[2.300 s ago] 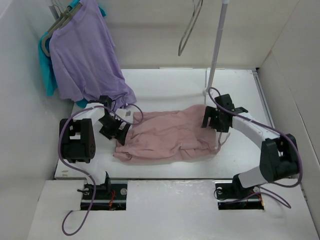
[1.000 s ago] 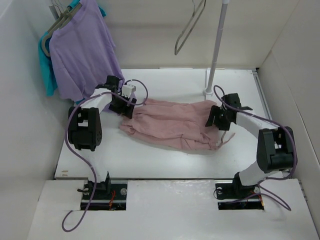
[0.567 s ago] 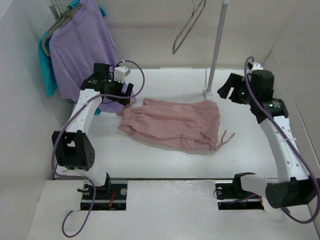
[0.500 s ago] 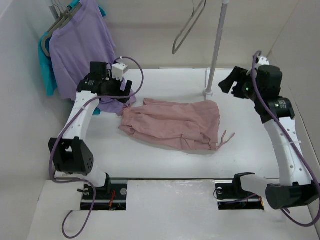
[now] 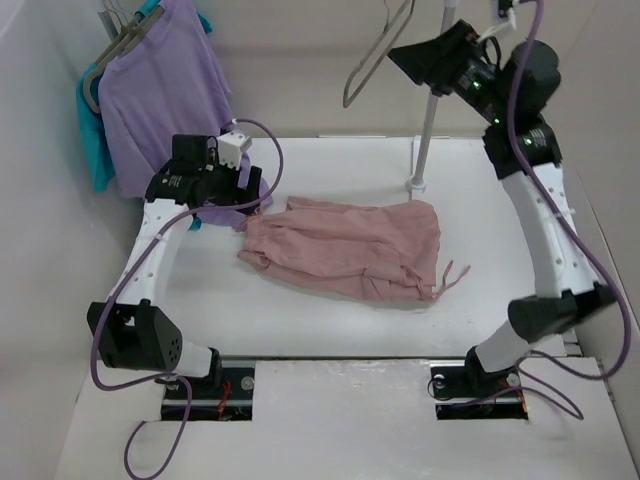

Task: Place the trousers on the hanger
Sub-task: Pick up the hanger from the clothesline.

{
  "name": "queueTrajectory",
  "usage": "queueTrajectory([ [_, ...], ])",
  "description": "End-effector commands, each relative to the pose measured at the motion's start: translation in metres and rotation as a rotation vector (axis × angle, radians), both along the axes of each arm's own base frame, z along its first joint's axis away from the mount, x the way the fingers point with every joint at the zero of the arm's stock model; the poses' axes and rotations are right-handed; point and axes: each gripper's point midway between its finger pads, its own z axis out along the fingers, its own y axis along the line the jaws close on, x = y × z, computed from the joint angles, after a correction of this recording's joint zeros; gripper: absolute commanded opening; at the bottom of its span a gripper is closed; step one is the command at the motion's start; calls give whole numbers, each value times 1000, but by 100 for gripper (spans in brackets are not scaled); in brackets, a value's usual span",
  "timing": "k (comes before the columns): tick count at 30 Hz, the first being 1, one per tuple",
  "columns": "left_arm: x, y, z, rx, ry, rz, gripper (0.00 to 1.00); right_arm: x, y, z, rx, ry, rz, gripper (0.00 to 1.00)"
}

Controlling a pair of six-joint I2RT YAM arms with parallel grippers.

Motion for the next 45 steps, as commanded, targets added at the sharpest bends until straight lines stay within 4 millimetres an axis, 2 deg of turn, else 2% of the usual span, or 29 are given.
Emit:
queueTrajectory([
  [1,-8,-2,9,-35,-24,19,100,12,22,32,85,-62,58,79],
  [2,-8,-2,14,-37,-42,19,100,29,32,19,93,-21,71,79],
  [4,-9,-1,9,-35,-32,19,100,42,33,19,118,-7,56,83],
  [5,-9,-1,9,-35,-32,19,100,42,36,25,133,-15,55,83],
  [6,-9,-1,9,-35,-32,19,100,53,40,18,139,5,57,89],
  [8,-10,-4,10,-44,-31,8,100,65,42,19,154,5,53,96],
  [12,-11,-2,6,-50,-21,10,100,75,51,17,174,11,69,96],
  [15,-9,-2,8,-51,-30,10,100,83,52,13,188,28,59,91],
  [17,-9,-2,8,-51,-30,10,100,97,55,-2,208,80,55,89],
  [19,-9,-2,8,-51,-30,10,100,101,61,-8,207,90,82,86],
  [20,-10,-2,11,-52,-39,9,100,105,64,-13,211,105,92,78],
  [22,-10,-2,11,-52,-39,9,100,105,64,-11,213,96,94,66],
  [23,-10,-2,11,-52,-39,9,100,105,71,-17,207,106,110,56],
  [24,-10,-2,11,-52,-39,9,100,104,71,-14,217,100,114,51],
  [30,-11,-5,12,-64,-38,-5,100,102,75,-11,246,106,153,42],
  [31,-11,-5,12,-64,-38,-5,100,104,75,-15,244,116,151,42],
  [33,-11,-5,12,-64,-38,-5,100,105,76,-16,253,122,155,36],
  [39,-13,-5,4,-56,-23,-10,100,103,78,-19,246,123,173,2],
  [45,-13,-5,4,-56,-23,-10,100,84,90,-12,223,73,272,0],
])
